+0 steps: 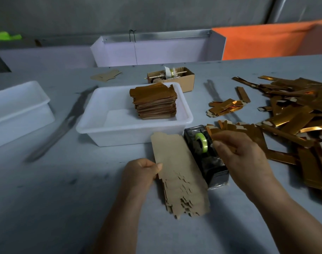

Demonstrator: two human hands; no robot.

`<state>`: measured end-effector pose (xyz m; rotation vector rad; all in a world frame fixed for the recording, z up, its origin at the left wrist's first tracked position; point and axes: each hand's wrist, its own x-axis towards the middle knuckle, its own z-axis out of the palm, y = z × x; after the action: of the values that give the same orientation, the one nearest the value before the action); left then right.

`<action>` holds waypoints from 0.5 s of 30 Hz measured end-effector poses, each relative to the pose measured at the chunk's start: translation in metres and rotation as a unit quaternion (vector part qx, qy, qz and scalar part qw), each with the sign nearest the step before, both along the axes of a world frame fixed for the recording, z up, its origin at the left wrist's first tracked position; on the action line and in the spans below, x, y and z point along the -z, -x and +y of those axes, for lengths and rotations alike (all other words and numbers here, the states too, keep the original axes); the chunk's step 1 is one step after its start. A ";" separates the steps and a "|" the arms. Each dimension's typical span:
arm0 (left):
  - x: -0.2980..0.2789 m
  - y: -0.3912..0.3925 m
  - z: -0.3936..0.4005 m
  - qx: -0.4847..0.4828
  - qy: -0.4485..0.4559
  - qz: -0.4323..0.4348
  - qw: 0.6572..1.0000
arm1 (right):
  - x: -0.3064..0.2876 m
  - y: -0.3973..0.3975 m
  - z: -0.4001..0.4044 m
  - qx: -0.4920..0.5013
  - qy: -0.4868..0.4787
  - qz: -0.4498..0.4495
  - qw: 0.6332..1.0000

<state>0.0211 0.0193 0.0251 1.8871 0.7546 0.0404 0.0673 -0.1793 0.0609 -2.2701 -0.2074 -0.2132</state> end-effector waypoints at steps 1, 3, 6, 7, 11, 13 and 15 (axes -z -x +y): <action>-0.001 0.001 0.000 0.002 -0.078 -0.007 0.997 | -0.001 0.002 0.000 -0.001 -0.002 -0.003 1.000; -0.008 0.005 -0.002 -0.007 -0.201 -0.049 0.978 | -0.002 0.006 0.000 -0.005 -0.009 -0.006 1.000; -0.022 0.010 -0.006 -0.032 -0.206 -0.124 0.970 | -0.001 0.012 0.001 -0.008 -0.034 0.005 0.999; -0.026 0.011 -0.006 -0.036 -0.164 -0.138 0.976 | -0.001 0.014 0.002 -0.009 -0.046 0.013 0.999; -0.034 0.015 -0.002 -0.009 0.030 -0.120 0.992 | -0.003 0.021 0.008 -0.022 -0.093 0.062 0.993; -0.035 0.016 -0.001 0.011 0.080 -0.093 0.992 | -0.003 0.024 0.013 -0.036 -0.107 0.098 0.989; -0.035 0.019 -0.001 0.031 0.122 -0.077 0.989 | -0.002 0.027 0.017 -0.048 -0.107 0.121 0.986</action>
<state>0.0021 0.0187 0.0604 1.6516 0.5680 0.0514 0.0406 -0.1623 0.0631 -2.0439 -0.1585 0.0879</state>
